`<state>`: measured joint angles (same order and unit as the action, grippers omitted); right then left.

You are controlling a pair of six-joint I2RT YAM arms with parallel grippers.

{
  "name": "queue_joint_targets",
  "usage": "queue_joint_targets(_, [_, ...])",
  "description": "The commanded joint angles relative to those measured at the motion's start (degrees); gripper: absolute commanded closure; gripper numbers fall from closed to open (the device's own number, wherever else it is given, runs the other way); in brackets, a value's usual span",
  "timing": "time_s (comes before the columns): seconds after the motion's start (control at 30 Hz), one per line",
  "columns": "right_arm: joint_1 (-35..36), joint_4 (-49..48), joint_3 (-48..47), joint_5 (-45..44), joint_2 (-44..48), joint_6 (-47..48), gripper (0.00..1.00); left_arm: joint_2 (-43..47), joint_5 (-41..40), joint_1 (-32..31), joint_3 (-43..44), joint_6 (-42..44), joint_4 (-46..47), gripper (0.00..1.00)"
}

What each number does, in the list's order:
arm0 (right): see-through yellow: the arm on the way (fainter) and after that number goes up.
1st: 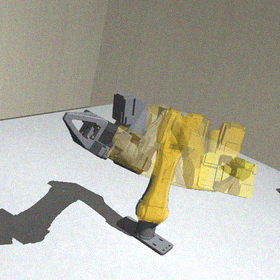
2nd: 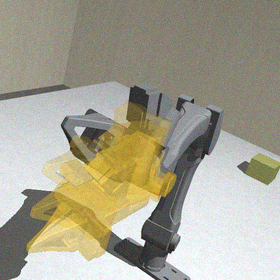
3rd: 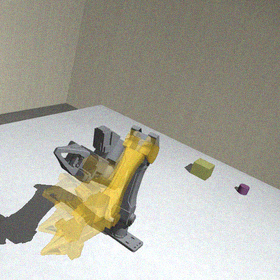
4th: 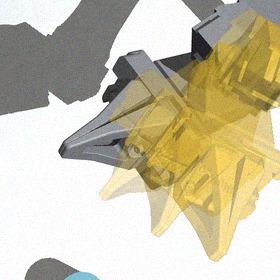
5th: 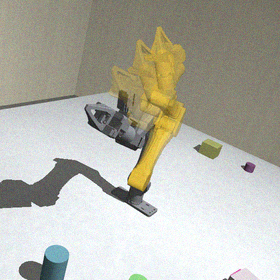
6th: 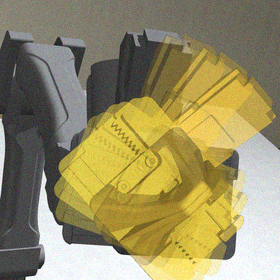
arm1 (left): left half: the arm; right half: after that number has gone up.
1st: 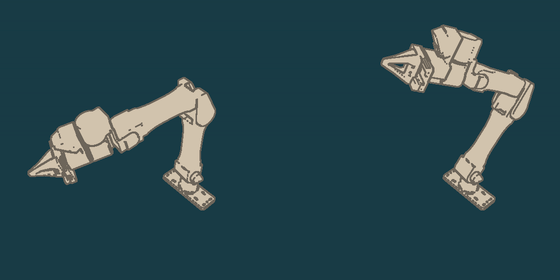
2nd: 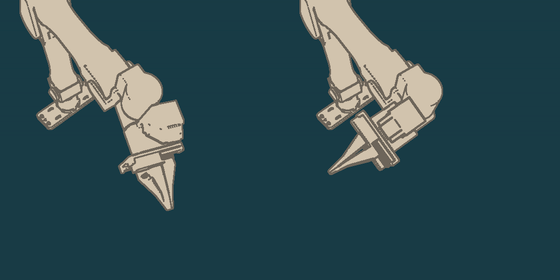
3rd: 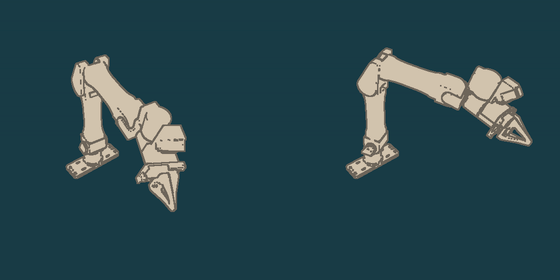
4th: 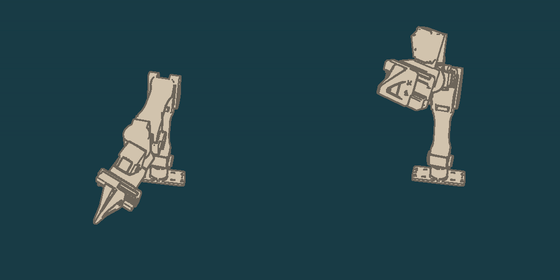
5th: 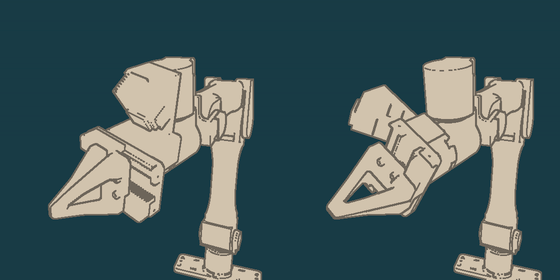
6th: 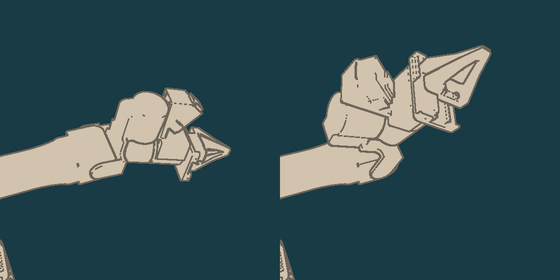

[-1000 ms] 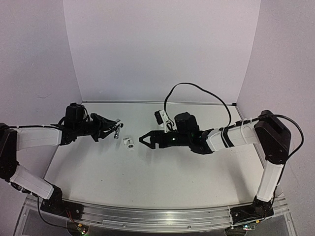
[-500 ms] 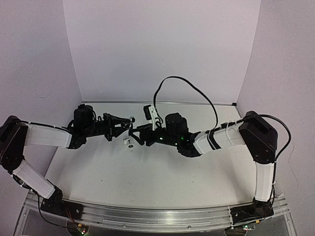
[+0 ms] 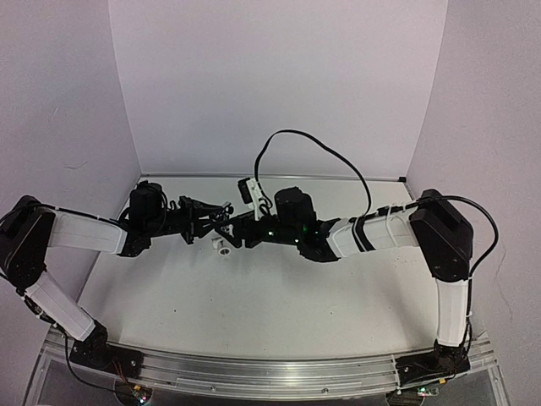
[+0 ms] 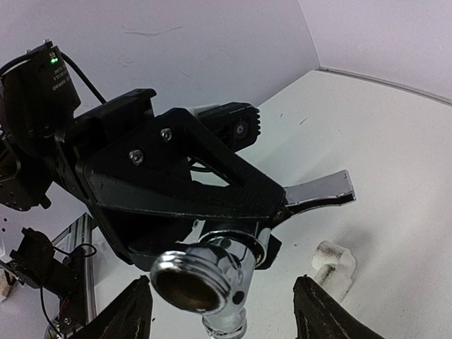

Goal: Install the water faucets

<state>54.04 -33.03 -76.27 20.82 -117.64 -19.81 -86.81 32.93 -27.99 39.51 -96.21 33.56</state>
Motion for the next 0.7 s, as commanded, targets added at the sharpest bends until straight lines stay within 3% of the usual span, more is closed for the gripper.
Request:
queue_joint_targets(0.0, [0.02,3.09,-2.09,-0.82,3.28,-0.44,0.32,-0.92,0.80,-0.22,1.33,2.84,3.16,1.00])
queue_joint_targets(0.23, [0.10,8.39,-4.65,-2.10,3.51,-1.44,0.38,0.17,-0.86,-0.21,0.70,6.13,0.99,1.00])
queue_joint_targets(0.53, [0.05,4.54,-4.47,0.18,0.15,2.54,0.43,0.97,1.24,-0.14,1.67,1.32,0.99,1.00])
queue_joint_targets(0.67, [0.08,1.68,-4.57,-0.97,-0.40,2.11,0.55,1.62,0.94,-0.14,1.29,0.78,1.02,1.00])
